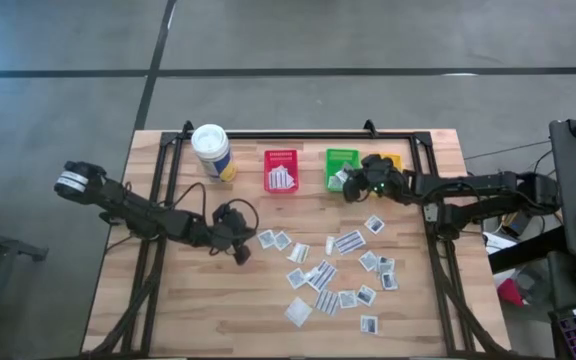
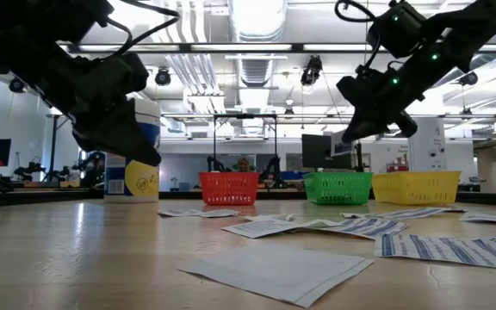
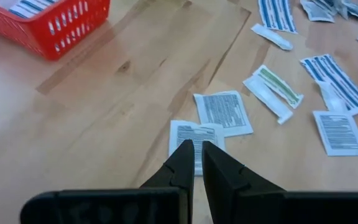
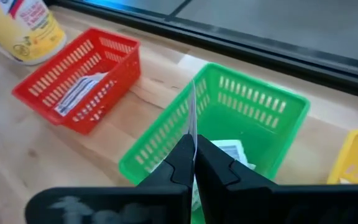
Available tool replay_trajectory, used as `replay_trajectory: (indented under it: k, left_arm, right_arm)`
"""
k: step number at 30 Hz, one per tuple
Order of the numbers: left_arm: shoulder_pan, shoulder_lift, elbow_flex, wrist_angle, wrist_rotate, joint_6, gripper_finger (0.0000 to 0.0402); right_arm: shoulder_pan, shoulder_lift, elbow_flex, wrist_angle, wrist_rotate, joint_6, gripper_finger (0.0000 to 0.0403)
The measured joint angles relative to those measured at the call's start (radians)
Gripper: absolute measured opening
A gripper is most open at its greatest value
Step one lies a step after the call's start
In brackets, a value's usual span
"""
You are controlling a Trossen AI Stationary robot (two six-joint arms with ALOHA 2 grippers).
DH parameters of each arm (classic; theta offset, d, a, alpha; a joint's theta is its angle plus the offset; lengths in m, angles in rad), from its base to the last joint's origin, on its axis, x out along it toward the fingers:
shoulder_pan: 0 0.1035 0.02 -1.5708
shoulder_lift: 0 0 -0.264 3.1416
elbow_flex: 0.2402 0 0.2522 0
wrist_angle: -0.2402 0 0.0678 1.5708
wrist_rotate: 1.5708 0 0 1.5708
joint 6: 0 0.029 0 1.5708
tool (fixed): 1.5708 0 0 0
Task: Pick & Place First Aid Supplies
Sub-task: Put the alcohol pad in the green bin
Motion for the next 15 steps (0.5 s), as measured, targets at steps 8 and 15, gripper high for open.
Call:
replay_trajectory:
  k: [8,15]
  left_arm:
    - [-0.024,0.009,0.0,0.0,0.0,-0.05,0.003]
    - [-0.048,0.091,0.0,0.044,0.001,-0.099,0.003]
  right_arm:
    - [-0.082,0.0,-0.01,0.002,-0.042,0.001,0.0008]
    - [-0.095,0.038,-0.012,0.05,-0.094,0.029,0.0008]
